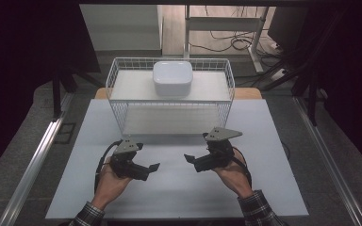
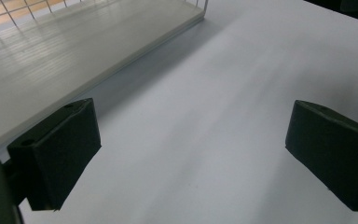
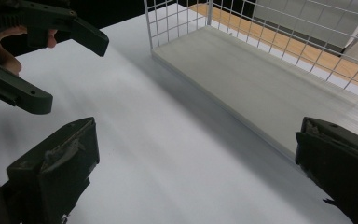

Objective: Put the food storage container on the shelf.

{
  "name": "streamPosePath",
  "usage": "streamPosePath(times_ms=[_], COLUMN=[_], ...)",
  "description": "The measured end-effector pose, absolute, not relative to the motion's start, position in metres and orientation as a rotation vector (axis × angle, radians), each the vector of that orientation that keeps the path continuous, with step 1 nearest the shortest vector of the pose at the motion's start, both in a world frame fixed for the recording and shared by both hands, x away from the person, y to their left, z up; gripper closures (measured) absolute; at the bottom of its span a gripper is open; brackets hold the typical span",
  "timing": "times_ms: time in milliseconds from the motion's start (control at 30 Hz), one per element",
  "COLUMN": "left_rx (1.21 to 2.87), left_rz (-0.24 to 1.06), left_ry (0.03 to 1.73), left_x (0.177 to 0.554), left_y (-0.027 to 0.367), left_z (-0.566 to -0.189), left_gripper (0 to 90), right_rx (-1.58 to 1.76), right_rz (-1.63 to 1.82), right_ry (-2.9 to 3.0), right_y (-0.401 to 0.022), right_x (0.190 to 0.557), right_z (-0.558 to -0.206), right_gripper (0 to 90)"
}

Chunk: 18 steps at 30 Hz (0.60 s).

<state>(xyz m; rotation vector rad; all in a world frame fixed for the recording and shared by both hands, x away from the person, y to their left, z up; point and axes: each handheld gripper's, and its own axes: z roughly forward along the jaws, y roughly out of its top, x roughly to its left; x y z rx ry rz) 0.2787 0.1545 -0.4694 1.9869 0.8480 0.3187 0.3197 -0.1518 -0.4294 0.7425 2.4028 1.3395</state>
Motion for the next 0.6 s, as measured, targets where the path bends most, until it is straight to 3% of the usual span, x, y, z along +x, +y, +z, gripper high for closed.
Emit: streamPosePath(times_ms=[600], left_rx=[1.958], left_rz=[0.341], left_ry=[0.9], left_x=[0.249], left_y=[0.173], left_z=[-0.483], left_gripper=[3.4], right_rx=[0.802], right_rz=[1.309], right_ry=[2.361], right_y=[-0.184], right_x=[0.298], right_z=[-0.44], right_gripper=[0.0])
